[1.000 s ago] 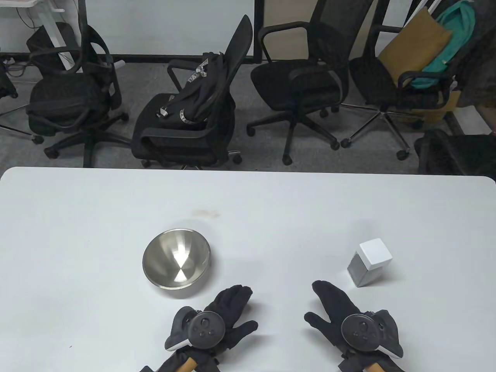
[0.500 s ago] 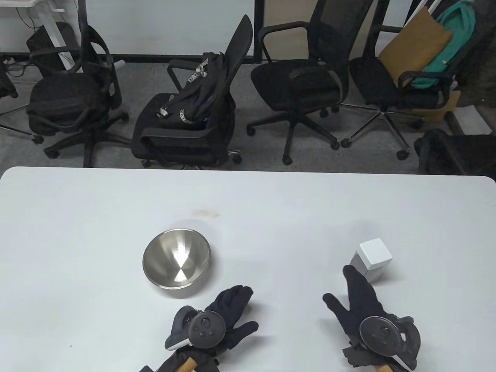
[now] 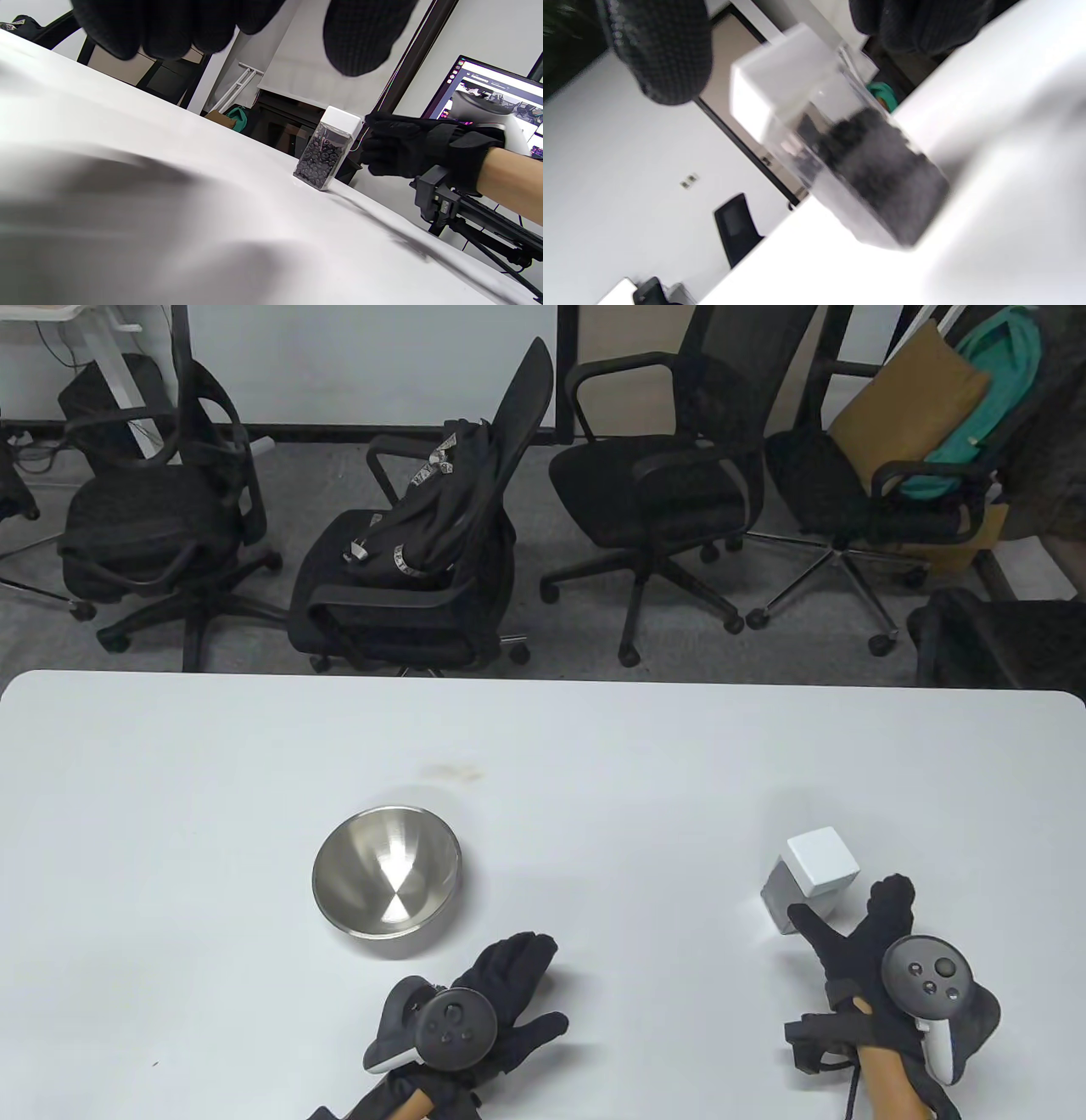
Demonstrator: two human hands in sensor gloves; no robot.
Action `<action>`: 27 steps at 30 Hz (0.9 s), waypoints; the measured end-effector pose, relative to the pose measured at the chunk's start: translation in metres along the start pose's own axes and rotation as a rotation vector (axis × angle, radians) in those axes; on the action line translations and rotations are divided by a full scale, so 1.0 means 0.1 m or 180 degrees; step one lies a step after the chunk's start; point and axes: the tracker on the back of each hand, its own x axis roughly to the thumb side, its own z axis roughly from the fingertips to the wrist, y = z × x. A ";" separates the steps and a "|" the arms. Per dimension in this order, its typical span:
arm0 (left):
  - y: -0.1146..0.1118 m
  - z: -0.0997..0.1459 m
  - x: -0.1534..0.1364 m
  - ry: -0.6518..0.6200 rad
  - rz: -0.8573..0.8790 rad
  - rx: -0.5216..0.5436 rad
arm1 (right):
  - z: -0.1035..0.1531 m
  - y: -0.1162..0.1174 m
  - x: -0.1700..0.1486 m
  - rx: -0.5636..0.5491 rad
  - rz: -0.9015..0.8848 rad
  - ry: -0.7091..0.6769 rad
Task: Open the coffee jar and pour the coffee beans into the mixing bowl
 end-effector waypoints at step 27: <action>-0.02 -0.02 -0.03 -0.0002 0.0039 -0.0079 | -0.44 0.51 -0.20 0.0357 -0.0327 0.0591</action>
